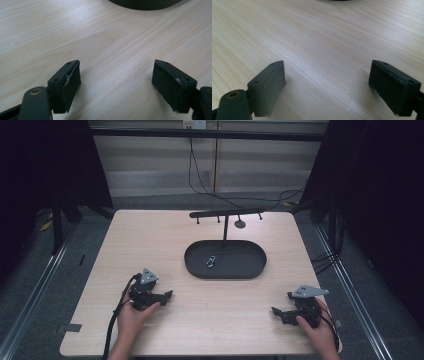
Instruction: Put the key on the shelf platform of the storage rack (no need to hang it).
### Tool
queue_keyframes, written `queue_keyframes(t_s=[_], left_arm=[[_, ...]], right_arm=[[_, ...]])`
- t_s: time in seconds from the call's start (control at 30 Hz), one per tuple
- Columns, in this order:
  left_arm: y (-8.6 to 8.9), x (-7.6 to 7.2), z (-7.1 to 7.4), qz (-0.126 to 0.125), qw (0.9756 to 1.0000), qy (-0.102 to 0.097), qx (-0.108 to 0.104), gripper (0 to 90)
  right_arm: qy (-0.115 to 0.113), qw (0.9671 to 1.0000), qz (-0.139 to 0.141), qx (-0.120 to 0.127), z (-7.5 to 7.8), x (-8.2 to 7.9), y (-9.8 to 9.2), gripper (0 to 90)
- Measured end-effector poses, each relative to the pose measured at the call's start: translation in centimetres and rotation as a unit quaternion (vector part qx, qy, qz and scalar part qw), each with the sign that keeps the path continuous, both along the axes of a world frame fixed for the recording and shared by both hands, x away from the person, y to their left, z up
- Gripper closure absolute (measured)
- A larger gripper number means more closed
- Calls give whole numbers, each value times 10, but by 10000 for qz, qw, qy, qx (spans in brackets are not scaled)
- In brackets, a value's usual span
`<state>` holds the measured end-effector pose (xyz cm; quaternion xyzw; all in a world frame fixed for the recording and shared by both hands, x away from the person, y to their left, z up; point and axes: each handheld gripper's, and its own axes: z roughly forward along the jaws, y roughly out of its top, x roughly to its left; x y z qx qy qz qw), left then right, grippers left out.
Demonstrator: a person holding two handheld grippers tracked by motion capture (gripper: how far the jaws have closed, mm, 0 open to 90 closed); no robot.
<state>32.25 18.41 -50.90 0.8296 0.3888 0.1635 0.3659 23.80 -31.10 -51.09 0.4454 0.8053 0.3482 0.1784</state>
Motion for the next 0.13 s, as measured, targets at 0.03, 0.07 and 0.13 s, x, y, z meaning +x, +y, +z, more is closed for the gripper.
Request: queue_keyframes(t_s=[0.03, 0.07, 0.13], left_arm=[[1, 0, 0, -22, 10000, -2, 32, 227], [0, 0, 0, -18, 10000, 4, 33, 227], [0, 0, 0, -17, 10000, -1, 32, 227]], right_arm=[[-6, 10000, 1, -2, 0, 0, 0, 133], [-9, 10000, 4, -3, 0, 0, 0, 133], [-8, 10000, 4, -4, 0, 0, 0, 133]])
